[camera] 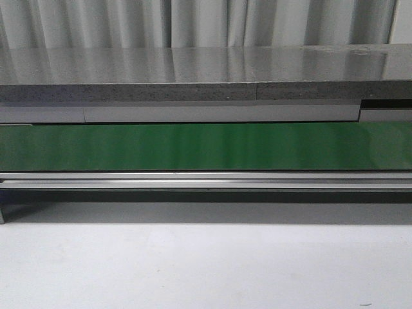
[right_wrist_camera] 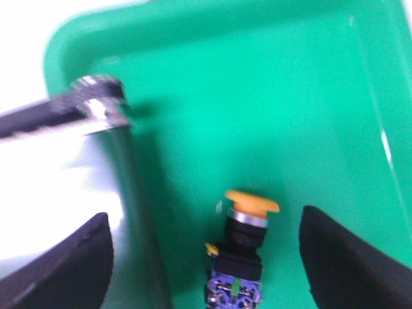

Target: Move button from left to right

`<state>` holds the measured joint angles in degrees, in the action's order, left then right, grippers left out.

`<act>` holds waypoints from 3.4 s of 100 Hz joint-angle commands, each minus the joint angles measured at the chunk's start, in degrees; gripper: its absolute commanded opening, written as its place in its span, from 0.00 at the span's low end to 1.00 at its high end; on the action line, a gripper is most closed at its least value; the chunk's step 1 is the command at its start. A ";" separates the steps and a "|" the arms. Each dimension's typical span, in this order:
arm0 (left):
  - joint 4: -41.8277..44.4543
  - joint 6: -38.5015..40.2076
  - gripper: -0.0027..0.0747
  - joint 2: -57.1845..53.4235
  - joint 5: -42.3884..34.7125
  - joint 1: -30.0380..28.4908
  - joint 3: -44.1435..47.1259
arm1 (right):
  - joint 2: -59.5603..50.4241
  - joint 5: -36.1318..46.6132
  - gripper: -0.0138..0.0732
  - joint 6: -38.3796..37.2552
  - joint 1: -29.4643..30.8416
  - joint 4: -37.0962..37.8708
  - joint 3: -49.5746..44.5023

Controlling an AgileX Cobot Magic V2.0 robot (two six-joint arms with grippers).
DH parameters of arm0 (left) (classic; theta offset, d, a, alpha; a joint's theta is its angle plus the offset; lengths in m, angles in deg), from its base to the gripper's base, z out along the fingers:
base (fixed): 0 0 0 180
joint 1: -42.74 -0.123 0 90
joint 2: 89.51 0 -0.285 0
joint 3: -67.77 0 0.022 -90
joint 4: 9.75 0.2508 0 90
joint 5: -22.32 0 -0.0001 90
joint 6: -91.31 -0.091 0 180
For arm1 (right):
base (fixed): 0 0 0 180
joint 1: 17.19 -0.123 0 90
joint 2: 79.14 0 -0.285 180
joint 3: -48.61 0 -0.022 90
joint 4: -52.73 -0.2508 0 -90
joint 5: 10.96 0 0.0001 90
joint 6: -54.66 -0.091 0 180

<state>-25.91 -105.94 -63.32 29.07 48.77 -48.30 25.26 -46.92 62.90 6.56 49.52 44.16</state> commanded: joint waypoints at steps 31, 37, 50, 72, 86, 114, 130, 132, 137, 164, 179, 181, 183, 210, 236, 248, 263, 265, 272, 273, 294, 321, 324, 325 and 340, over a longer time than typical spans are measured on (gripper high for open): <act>-0.49 0.06 0.04 0.35 -4.62 0.44 -1.62 | -17.63 8.70 0.80 -0.04 -12.20 -0.72 -2.54; -0.49 0.06 0.04 0.35 -4.62 0.44 -1.62 | -20.16 10.43 0.80 -0.04 -14.16 -0.72 -5.23; -0.49 0.06 0.04 0.35 -4.62 0.44 -1.62 | -27.04 16.13 0.80 -0.04 -18.21 -0.72 -12.88; -0.49 0.06 0.04 0.35 -4.62 0.44 -1.62 | -40.31 25.63 0.80 -0.04 -22.26 -1.68 -27.57; -0.49 0.06 0.04 0.35 -4.62 0.44 -1.62 | -49.59 29.14 0.80 -0.04 -23.71 -1.82 -35.86; -0.49 0.06 0.04 0.35 -4.62 0.44 -1.62 | -68.25 30.26 0.80 -0.04 -24.82 -2.07 -46.43; -0.49 0.06 0.04 0.35 -4.62 0.44 -1.62 | -76.48 29.08 0.80 -0.04 -24.82 -2.34 -50.32; -0.49 0.06 0.04 0.35 -4.62 0.44 -1.62 | -77.32 29.03 0.80 -0.04 -24.82 -2.34 -50.72; -0.49 0.06 0.04 0.35 -4.62 0.44 -1.62 | -78.93 29.09 0.80 -0.04 -24.82 -2.39 -51.41; -0.49 0.06 0.04 0.35 -4.62 0.44 -1.62 | -80.47 29.14 0.79 -0.04 -24.82 -2.39 -52.20; -0.49 0.06 0.04 0.35 -4.62 0.44 -1.62 | -80.47 29.09 0.64 -0.04 -24.77 -2.39 -52.20; -0.49 0.06 0.04 0.35 -4.62 0.44 -1.62 | -80.47 29.09 0.60 -0.04 -24.73 -2.39 -52.20; -0.49 0.06 0.04 0.35 -4.62 0.44 -1.62 | -80.47 29.09 0.56 -0.04 -24.73 -2.39 -52.20; -0.49 0.06 0.04 0.35 -4.62 0.44 -1.62 | -80.47 29.09 0.09 -0.04 -24.73 -2.39 -52.20; -0.49 0.06 0.04 0.35 -4.62 0.44 -1.62 | -80.47 29.14 0.08 -0.04 -24.73 -2.39 -52.20; -0.49 0.06 0.04 0.35 -4.62 0.44 -1.62 | -80.47 29.14 0.08 -0.04 -24.73 -2.39 -52.20; -0.49 0.06 0.04 0.35 -4.62 0.44 -1.62 | -80.47 29.14 0.08 -0.04 -24.73 -2.39 -52.20; -0.49 0.06 0.04 0.35 -4.62 0.44 -1.62 | -80.47 29.14 0.08 -0.04 -24.73 -2.39 -52.20; -0.49 0.06 0.04 0.35 -4.62 0.44 -1.62 | -80.47 29.14 0.08 -0.04 -24.73 -2.39 -52.20; -0.49 0.06 0.04 0.35 -4.62 0.44 -1.62 | -80.47 29.14 0.08 -0.04 -24.73 -2.39 -52.20; -0.49 0.06 0.04 0.35 -4.62 0.44 -1.62 | -80.47 29.14 0.08 -0.04 -24.73 -2.39 -52.28; -0.49 0.06 0.04 0.35 -4.62 0.44 -1.62 | -83.14 31.27 0.08 -1.93 -24.73 -0.66 -57.19; -0.49 0.06 0.04 0.35 -4.62 0.44 -1.62 | -83.91 31.40 0.08 -2.94 -24.73 0.42 -58.11; -0.49 0.06 0.04 0.35 -4.62 0.44 -1.62 | -84.33 31.46 0.08 -3.52 -24.73 0.98 -58.34; -0.49 0.06 0.04 0.35 -4.62 0.44 -1.62 | -88.86 31.46 0.08 -8.24 -24.73 4.74 -63.76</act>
<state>-25.91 -105.94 -63.32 29.07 48.77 -48.30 -62.09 -20.60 56.70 -18.31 52.10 -18.70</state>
